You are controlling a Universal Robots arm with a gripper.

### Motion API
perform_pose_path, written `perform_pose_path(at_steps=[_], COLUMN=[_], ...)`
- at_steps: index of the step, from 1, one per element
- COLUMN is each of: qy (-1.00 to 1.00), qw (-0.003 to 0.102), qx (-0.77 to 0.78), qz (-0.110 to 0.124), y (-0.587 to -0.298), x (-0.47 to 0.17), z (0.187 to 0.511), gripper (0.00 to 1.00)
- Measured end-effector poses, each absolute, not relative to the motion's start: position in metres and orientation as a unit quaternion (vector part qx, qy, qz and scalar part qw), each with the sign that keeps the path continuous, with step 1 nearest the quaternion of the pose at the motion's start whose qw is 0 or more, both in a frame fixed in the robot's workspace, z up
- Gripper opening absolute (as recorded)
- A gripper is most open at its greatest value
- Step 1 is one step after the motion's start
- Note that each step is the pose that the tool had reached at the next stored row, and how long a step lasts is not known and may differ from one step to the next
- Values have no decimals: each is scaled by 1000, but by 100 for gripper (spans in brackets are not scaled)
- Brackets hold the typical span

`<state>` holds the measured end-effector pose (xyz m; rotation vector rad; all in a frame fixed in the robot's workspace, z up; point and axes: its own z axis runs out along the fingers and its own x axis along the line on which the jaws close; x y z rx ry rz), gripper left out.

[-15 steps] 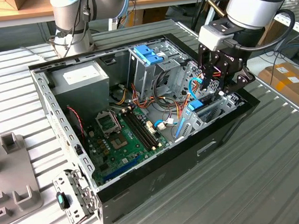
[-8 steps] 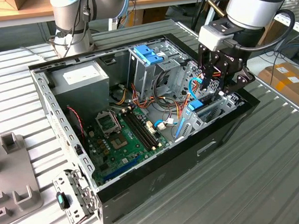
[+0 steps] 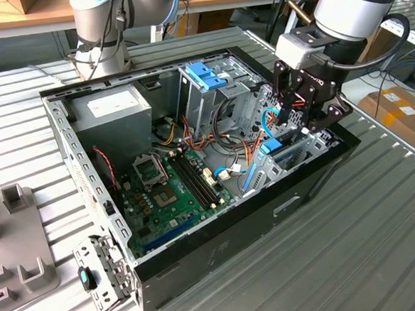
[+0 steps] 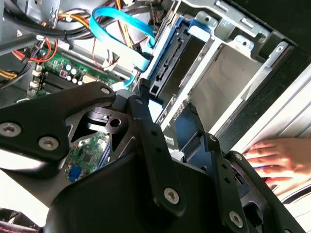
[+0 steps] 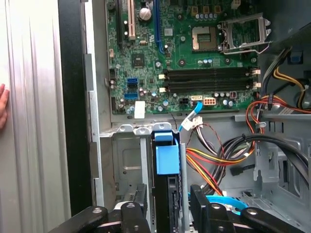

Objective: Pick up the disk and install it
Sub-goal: 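Insert the disk into the insertion slot, then insert the first disk wire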

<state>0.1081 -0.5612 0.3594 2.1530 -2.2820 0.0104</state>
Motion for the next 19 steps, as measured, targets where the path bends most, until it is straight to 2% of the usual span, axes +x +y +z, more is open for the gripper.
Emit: perform_pose_path(at_steps=[19], qy=[-717], qw=[3], qx=[697], qz=[4], y=[-558], x=[108], z=[355], gripper=[48])
